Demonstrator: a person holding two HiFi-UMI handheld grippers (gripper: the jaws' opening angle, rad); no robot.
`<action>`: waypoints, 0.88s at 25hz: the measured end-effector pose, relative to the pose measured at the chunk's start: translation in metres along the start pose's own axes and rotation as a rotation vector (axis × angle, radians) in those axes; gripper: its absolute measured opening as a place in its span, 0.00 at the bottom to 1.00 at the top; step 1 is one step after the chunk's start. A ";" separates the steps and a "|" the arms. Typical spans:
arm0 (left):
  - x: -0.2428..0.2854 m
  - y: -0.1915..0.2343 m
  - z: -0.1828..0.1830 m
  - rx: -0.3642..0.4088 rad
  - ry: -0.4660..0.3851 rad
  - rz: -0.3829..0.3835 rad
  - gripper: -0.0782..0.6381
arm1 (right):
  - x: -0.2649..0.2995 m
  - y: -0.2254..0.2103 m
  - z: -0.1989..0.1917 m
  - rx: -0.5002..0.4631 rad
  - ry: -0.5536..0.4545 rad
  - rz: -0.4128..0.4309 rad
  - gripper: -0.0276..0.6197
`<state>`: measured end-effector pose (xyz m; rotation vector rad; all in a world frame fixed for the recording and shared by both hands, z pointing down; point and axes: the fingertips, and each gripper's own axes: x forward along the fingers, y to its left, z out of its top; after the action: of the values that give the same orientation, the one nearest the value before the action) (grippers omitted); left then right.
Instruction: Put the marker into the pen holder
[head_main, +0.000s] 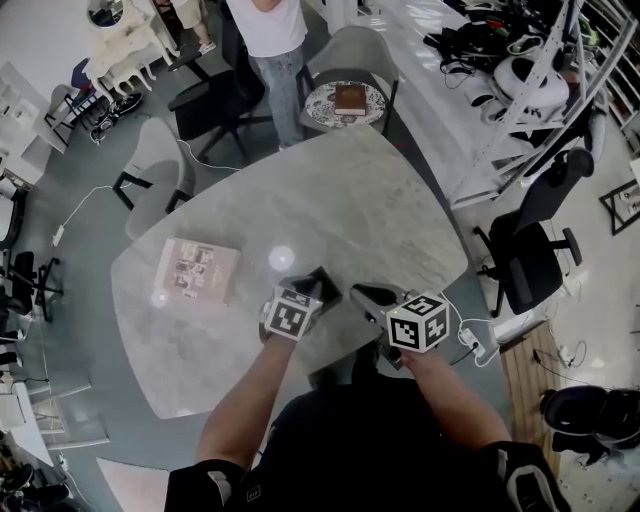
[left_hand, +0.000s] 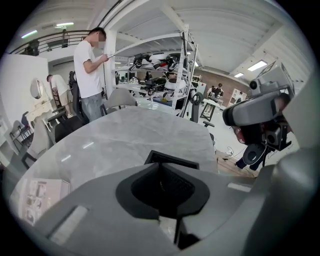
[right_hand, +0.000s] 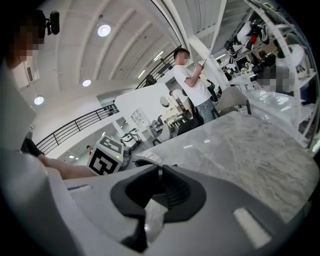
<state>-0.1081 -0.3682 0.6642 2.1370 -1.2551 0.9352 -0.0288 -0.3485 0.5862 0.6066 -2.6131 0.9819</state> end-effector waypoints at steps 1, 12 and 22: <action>-0.004 0.001 0.000 -0.006 -0.012 -0.001 0.14 | 0.002 -0.001 -0.001 -0.007 0.006 -0.002 0.08; -0.082 0.036 -0.009 -0.185 -0.267 0.063 0.14 | 0.044 0.012 0.007 -0.101 0.049 -0.011 0.08; -0.158 0.059 -0.022 -0.232 -0.408 0.087 0.14 | 0.046 0.053 0.009 -0.172 0.047 -0.047 0.08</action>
<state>-0.2215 -0.2928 0.5621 2.1622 -1.5736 0.3661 -0.0958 -0.3314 0.5688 0.5923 -2.5945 0.7390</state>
